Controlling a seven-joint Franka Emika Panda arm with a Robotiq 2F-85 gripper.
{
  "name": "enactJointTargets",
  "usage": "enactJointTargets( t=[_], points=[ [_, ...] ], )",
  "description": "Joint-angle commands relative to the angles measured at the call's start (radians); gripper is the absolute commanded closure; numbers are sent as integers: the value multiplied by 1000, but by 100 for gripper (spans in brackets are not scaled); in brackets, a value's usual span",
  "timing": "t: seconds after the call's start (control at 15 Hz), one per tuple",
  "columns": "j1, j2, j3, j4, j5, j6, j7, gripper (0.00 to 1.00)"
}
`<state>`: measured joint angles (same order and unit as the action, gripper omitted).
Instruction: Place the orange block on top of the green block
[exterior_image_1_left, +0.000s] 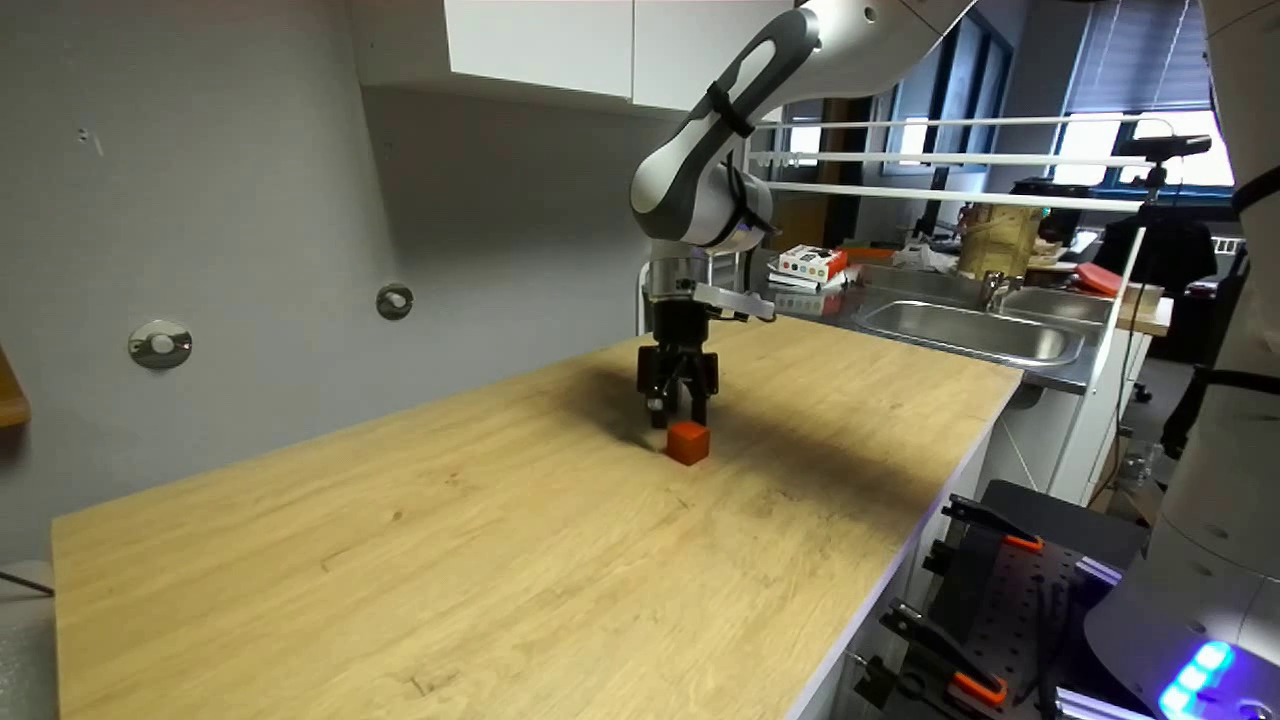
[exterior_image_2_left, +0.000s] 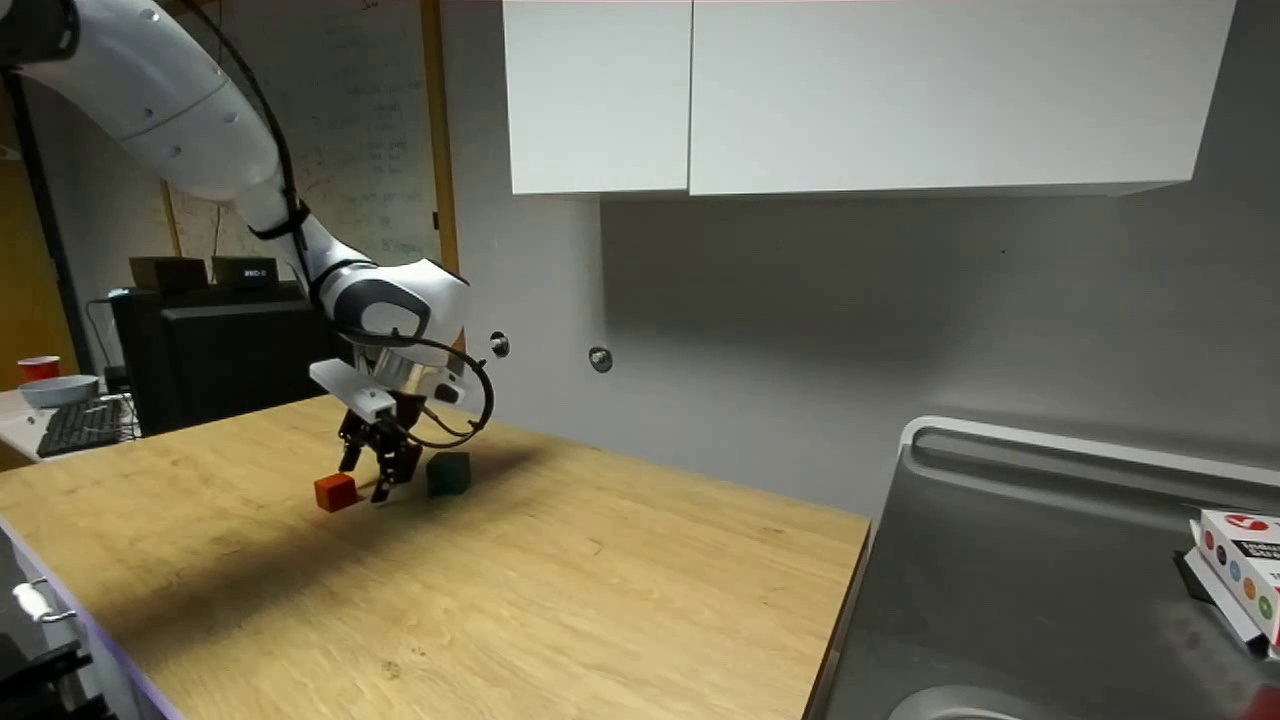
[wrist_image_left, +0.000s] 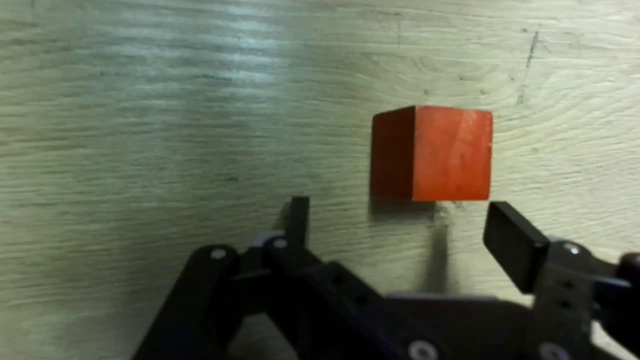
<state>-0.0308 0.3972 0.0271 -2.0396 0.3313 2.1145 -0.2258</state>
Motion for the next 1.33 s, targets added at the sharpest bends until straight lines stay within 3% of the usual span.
enactJointTargets(
  t=[0.0,0.07,0.13,0.2,0.33,0.67,1.27],
  points=[
    [3,-24,7,-13,-22,-44,75,25],
    [10,-17,3,-11,-36,-61,101,11],
    [18,-15,-1,-12,-53,-75,129,16],
    [24,-14,-2,-12,-66,-90,153,48],
    [35,-20,-2,-16,-89,-115,194,44],
    [59,-27,4,-10,-122,-149,244,82],
    [70,-85,1,56,-170,-165,240,82]
  ],
)
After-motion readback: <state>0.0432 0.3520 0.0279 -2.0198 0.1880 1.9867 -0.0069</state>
